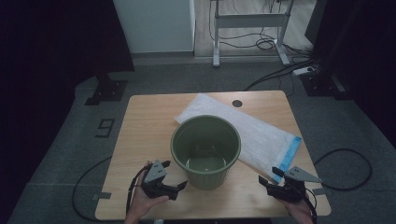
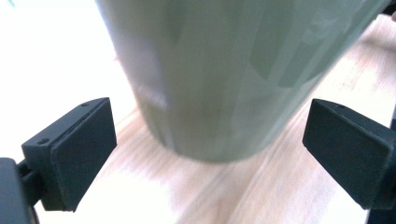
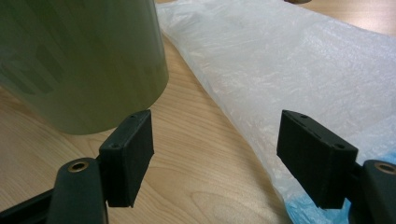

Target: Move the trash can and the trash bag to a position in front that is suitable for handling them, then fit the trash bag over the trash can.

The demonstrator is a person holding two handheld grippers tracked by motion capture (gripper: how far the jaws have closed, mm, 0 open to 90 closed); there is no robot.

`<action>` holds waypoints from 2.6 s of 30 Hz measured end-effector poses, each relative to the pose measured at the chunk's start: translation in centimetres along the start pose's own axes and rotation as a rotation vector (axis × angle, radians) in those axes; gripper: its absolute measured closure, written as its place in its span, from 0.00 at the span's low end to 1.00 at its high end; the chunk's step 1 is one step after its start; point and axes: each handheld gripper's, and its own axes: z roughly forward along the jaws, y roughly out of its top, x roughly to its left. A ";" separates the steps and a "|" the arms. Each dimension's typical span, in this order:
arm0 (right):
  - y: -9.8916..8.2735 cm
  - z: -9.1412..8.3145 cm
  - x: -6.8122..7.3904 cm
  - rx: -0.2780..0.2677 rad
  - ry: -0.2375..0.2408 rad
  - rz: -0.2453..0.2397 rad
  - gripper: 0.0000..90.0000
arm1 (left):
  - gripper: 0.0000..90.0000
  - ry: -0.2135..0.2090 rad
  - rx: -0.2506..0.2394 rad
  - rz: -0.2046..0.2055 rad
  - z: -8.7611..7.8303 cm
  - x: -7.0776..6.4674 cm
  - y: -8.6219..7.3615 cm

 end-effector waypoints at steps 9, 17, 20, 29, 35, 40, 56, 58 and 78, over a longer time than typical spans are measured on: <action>0.4 0.6 0.7 0.010 -0.035 -0.037 0.29 | 0.04 0.113 0.051 -0.037 -1.6 2.0 -2.2; 2.2 4.3 0.8 0.080 -0.055 -0.049 0.28 | 0.05 0.157 0.071 -0.086 -1.9 3.5 -3.5; 3.2 7.0 0.5 0.123 -0.063 -0.042 0.28 | 0.05 0.169 0.082 -0.110 -2.0 3.9 -4.3; 3.2 11.6 0.6 0.251 -0.092 -0.038 0.28 | 0.06 0.182 0.100 -0.143 -1.9 4.5 -4.9; 2.9 12.2 0.1 0.304 -0.171 -0.052 0.41 | 0.07 0.188 0.104 -0.153 -1.9 4.8 -5.2; 2.9 11.5 -0.5 0.300 -0.205 -0.052 0.71 | 0.08 0.196 0.114 -0.163 -1.9 5.0 -5.5; -0.4 4.0 -3.7 0.273 -0.272 0.059 0.97 | 0.10 0.222 0.135 -0.183 -2.0 5.2 -6.2; -0.8 2.9 -3.6 0.270 -0.278 0.079 0.97 | 0.10 0.222 0.133 -0.188 -1.9 5.2 -6.3; 0.5 3.3 0.7 0.174 -0.227 -0.021 0.30 | 0.10 0.222 0.117 -0.196 -2.2 5.2 -6.3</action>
